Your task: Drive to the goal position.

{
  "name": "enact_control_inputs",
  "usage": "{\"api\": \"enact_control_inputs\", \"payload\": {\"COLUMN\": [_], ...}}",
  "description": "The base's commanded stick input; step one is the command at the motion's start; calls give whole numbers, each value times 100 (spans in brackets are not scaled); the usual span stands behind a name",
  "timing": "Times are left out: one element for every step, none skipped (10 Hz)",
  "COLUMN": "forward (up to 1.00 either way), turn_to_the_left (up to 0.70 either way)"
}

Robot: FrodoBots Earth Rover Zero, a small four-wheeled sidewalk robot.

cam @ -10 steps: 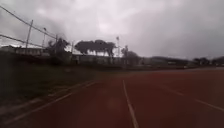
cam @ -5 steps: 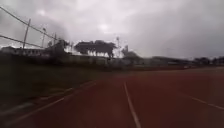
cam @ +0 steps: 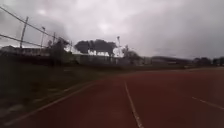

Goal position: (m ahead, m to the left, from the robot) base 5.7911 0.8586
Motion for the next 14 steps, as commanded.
{"api": "enact_control_inputs", "payload": {"forward": [50,50,50,50,50,50,50,50,50,50,50,50,50,50], "turn_to_the_left": [-50,-50,-50,-50,-48,-32,-17,-3,0,0,0,0,0,0]}}
